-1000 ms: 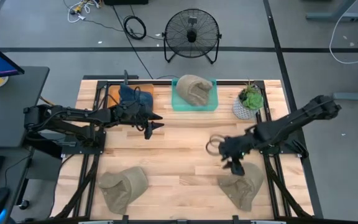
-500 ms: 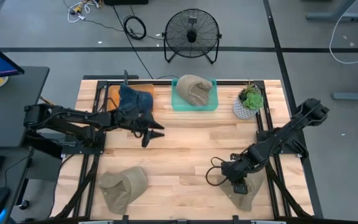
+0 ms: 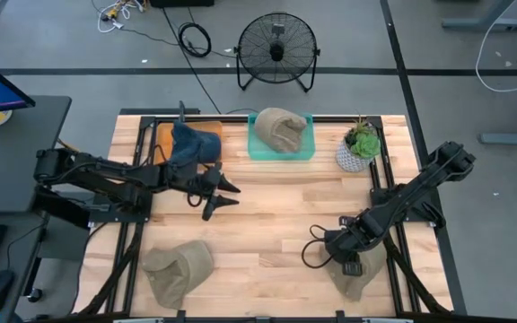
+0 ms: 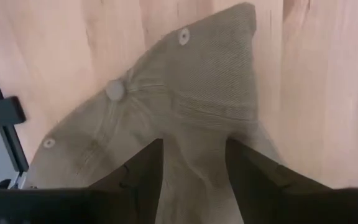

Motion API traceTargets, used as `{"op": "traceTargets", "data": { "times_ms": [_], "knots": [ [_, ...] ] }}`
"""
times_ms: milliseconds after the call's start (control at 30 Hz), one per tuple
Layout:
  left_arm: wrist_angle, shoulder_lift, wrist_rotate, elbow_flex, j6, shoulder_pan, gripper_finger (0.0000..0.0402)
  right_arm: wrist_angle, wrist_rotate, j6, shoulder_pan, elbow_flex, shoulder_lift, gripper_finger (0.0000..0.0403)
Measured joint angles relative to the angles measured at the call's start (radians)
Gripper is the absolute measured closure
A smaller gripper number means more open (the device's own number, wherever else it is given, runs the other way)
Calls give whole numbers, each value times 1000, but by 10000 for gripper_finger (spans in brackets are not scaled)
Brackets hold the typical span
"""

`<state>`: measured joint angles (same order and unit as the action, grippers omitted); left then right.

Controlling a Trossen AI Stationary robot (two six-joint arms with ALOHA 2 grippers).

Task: Pick & Place hat
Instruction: Put the right brown cap into the green bin

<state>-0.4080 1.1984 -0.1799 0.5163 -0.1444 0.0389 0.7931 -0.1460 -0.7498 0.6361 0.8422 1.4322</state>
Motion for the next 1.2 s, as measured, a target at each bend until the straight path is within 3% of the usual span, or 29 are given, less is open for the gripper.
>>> {"op": "traceTargets", "data": {
  "times_ms": [133,333,600,1000,1100,1200],
  "knots": [
    [-2,0,1,0,0,15,220,26,18,21,0,50,0,225],
    [-7,0,2,0,0,34,220,163,127,5,9,97,1,225],
    [-6,0,2,0,1,37,220,135,28,-106,41,64,47,225],
    [-6,0,2,0,2,37,220,224,25,-92,62,63,136,227],
    [-6,0,2,0,2,37,220,206,11,-57,62,63,149,246],
    [-6,0,2,0,2,37,220,192,-18,-5,61,63,151,296]
  ]
}}
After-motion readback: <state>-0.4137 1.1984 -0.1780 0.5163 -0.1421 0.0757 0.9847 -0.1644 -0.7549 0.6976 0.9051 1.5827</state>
